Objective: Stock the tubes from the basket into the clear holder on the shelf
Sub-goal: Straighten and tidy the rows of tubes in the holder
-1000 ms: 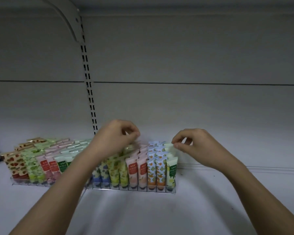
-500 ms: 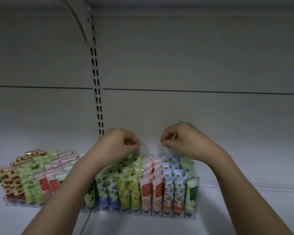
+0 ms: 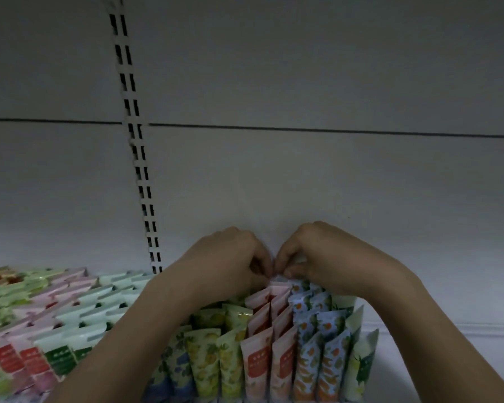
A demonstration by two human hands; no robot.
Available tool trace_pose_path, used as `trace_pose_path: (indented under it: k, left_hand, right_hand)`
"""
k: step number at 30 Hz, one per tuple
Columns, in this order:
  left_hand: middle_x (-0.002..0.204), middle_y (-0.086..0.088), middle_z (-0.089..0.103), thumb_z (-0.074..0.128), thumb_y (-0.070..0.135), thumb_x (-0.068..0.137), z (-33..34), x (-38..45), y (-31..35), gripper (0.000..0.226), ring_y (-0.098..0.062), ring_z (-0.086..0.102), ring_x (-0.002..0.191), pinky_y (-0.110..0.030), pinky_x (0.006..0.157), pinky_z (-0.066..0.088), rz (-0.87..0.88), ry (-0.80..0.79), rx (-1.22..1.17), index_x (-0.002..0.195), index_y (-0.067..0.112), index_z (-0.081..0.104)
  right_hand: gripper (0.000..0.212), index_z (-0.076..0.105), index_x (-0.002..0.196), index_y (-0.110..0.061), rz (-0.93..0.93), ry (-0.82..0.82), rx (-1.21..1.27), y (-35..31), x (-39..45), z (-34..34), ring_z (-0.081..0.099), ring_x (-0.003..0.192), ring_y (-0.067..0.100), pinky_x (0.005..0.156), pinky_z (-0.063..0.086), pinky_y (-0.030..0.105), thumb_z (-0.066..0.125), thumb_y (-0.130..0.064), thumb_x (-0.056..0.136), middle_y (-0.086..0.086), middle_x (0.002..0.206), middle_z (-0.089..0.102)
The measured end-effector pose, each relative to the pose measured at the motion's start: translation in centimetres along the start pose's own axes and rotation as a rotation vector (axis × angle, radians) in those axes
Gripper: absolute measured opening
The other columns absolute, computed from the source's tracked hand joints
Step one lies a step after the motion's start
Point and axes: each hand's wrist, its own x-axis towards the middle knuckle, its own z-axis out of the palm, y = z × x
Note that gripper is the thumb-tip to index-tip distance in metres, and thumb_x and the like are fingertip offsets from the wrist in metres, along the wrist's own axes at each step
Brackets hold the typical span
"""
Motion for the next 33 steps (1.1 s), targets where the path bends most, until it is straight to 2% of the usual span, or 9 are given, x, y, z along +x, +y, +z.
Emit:
trace_pose_path:
  k: [3,6,10,13,16,23,26,30,33]
  left_hand:
    - [0.085,0.024,0.070,0.071,0.043,0.079,0.2,0.2,-0.1,0.010,0.006,0.062,0.074,-0.019,0.068,0.050,0.006,0.001,0.008,0.088,0.042,0.073]
    - [0.081,0.022,0.069,0.069,0.043,0.079,0.8,0.3,0.3,0.006,0.002,0.060,0.070,-0.015,0.057,0.042,0.025,0.056,0.099,0.084,0.041,0.073]
    - [0.079,0.014,0.067,0.067,0.041,0.078,1.2,0.4,0.8,0.008,-0.008,0.059,0.071,-0.020,0.053,0.034,0.012,0.128,0.206,0.076,0.034,0.069]
    - [0.074,0.014,0.061,0.068,0.043,0.075,1.2,0.4,0.9,0.023,-0.006,0.051,0.065,-0.018,0.049,0.027,-0.016,0.130,0.223,0.058,0.035,0.054]
    - [0.068,0.015,0.056,0.069,0.042,0.073,1.3,0.4,1.1,0.031,-0.003,0.045,0.058,-0.018,0.047,0.026,-0.034,0.131,0.232,0.052,0.035,0.048]
    - [0.072,0.012,0.065,0.068,0.046,0.069,1.0,0.3,1.2,0.021,-0.005,0.057,0.064,-0.021,0.050,0.033,-0.046,0.104,0.188,0.058,0.033,0.056]
    - [0.074,0.011,0.065,0.068,0.047,0.069,1.1,0.3,1.1,0.018,-0.007,0.059,0.067,-0.022,0.052,0.038,-0.046,0.099,0.179,0.063,0.032,0.061]
    - [0.077,0.009,0.067,0.069,0.044,0.069,1.2,0.4,1.0,0.016,-0.010,0.061,0.069,-0.023,0.054,0.042,-0.049,0.103,0.174,0.072,0.028,0.067]
    - [0.075,0.010,0.066,0.068,0.042,0.073,1.2,0.4,0.8,0.015,-0.009,0.061,0.069,-0.024,0.055,0.043,-0.029,0.091,0.146,0.074,0.027,0.068]
  right_hand:
    - [0.019,0.077,0.095,-0.031,0.002,-0.037,0.006,0.2,0.1,0.2,0.065,0.082,-0.002,0.071,0.045,0.012,0.073,-0.017,0.083,-0.015,0.090,0.074]
    - [0.021,0.077,0.095,-0.031,0.017,-0.058,0.004,0.4,0.2,0.1,0.065,0.082,-0.003,0.077,0.049,0.015,0.072,-0.014,0.084,-0.015,0.089,0.074]
    - [0.026,0.077,0.095,-0.028,0.031,-0.069,-0.005,0.5,0.1,-0.2,0.067,0.085,0.000,0.081,0.052,0.019,0.067,-0.006,0.086,-0.011,0.091,0.075]
    - [0.027,0.077,0.096,-0.024,0.023,-0.060,-0.038,0.2,0.2,-0.1,0.067,0.084,0.004,0.078,0.052,0.019,0.066,-0.002,0.085,-0.006,0.090,0.075]
    - [0.029,0.076,0.097,-0.024,0.037,-0.066,-0.032,0.1,0.1,-0.2,0.067,0.080,0.003,0.075,0.053,0.018,0.065,-0.001,0.084,-0.005,0.087,0.074]
    - [0.018,0.076,0.097,-0.025,0.039,-0.017,-0.094,-0.9,0.0,0.4,0.067,0.085,0.012,0.081,0.055,0.031,0.074,-0.016,0.081,-0.004,0.094,0.073]
    - [0.018,0.075,0.096,-0.025,0.039,-0.001,-0.161,-1.2,-0.1,0.5,0.066,0.084,0.014,0.076,0.053,0.028,0.072,-0.015,0.081,-0.003,0.094,0.071]
    - [0.022,0.073,0.098,-0.028,0.050,0.006,-0.221,-1.4,-0.2,0.7,0.060,0.079,0.015,0.064,0.040,0.023,0.067,-0.014,0.082,-0.005,0.090,0.066]
    - [0.023,0.072,0.102,-0.030,0.050,0.000,-0.223,-1.4,-0.1,0.8,0.064,0.087,0.016,0.068,0.046,0.025,0.068,-0.018,0.084,-0.005,0.099,0.068]
